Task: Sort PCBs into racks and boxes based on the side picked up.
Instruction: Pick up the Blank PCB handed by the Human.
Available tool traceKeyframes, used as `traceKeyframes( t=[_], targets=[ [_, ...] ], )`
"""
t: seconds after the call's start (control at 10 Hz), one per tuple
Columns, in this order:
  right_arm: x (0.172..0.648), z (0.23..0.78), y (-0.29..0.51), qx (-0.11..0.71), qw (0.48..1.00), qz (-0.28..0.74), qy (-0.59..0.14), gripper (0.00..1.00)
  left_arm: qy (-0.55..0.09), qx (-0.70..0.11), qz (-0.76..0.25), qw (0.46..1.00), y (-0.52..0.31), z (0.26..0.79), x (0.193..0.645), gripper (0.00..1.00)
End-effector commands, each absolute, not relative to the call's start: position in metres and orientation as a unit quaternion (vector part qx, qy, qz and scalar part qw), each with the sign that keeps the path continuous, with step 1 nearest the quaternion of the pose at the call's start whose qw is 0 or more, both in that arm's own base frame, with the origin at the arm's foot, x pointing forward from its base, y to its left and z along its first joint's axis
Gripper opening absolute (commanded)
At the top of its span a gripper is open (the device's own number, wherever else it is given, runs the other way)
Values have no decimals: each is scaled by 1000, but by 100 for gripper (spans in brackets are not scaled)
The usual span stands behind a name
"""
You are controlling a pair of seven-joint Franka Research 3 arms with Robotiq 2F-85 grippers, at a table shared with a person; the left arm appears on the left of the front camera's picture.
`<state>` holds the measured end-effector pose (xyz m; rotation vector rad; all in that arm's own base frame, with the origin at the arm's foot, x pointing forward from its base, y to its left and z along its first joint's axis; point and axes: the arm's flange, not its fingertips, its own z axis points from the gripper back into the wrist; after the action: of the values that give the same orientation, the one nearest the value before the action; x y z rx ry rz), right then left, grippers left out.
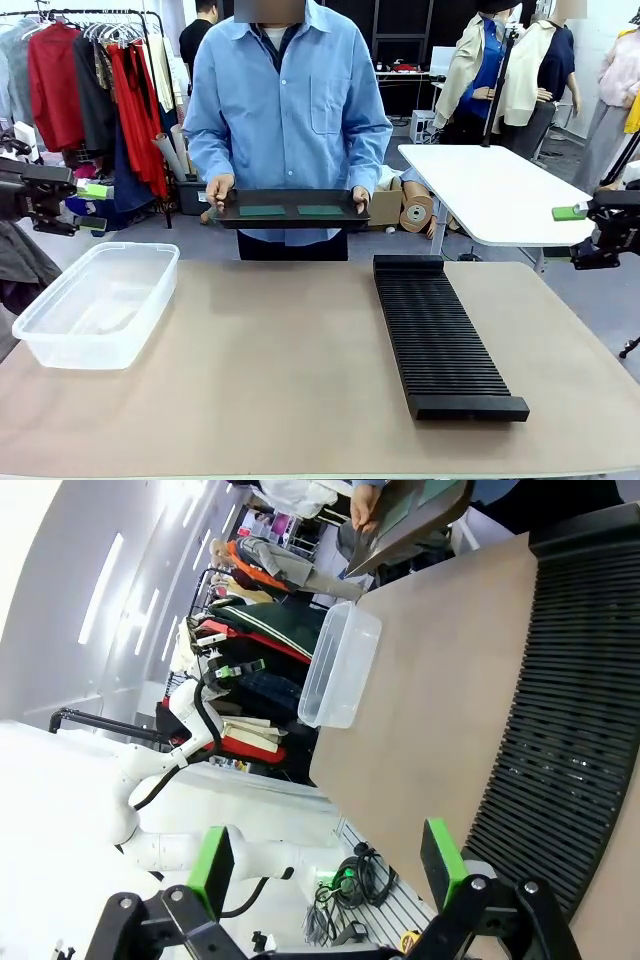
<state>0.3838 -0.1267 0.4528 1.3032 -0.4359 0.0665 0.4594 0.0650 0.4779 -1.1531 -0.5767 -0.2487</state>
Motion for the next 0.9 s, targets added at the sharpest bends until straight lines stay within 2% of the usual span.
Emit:
traceKeyframes(
  t=[0.0, 0.8],
  targets=[
    [383, 453, -128, 603, 772, 29, -200, 100, -267, -537, -114, 792, 66, 477, 459, 100],
    [383, 453, -128, 603, 772, 29, -200, 100, -267, -537, -114, 792, 66, 477, 459, 100]
  ],
)
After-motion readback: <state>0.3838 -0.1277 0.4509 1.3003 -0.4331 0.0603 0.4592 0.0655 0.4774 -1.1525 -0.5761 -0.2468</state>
